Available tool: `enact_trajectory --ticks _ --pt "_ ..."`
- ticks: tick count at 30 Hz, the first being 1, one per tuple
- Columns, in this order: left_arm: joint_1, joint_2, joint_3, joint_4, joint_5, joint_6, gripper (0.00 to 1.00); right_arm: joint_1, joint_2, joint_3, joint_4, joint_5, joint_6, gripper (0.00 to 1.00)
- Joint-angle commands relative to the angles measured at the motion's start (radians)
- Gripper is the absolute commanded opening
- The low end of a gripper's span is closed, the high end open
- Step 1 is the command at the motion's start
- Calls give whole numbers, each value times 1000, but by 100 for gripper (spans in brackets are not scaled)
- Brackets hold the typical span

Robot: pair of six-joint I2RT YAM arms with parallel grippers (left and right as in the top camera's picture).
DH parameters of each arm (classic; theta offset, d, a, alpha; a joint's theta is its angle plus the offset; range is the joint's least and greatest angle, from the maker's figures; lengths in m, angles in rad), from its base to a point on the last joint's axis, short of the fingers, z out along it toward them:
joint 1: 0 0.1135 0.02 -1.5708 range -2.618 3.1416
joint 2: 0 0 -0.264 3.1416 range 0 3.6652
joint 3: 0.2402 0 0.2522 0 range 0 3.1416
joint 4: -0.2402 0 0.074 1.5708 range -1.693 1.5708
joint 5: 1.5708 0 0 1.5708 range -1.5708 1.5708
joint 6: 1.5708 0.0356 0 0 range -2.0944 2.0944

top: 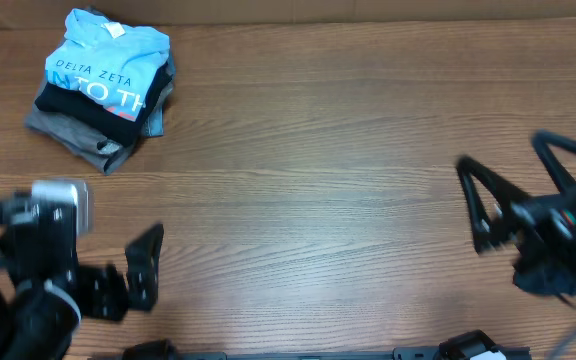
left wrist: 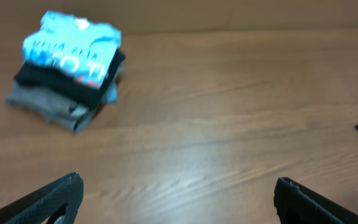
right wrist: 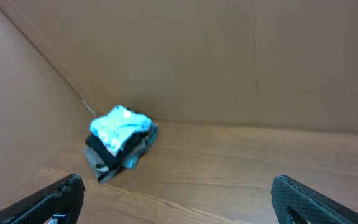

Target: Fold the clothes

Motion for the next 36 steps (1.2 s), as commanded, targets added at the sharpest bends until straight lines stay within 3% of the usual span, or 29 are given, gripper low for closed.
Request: enact_trajectory --ticks 1,17,21,28,36 --pt "-10 -39 -2 -28 -50 -19 100 4 -22 2 -19 12 -13 100" --pt "-10 -47 -2 -36 -53 -18 100 3 -31 -2 -322 45 -37 100" --pt "-10 -47 -2 -36 -53 -18 100 -69 -97 -185 -15 140 -153 100" --pt "-10 -47 -2 -36 -53 -19 100 -160 -312 -812 555 44 -171 100" --pt "-10 -47 -2 -36 -53 -18 100 -168 -651 -1440 916 -56 -170 100"
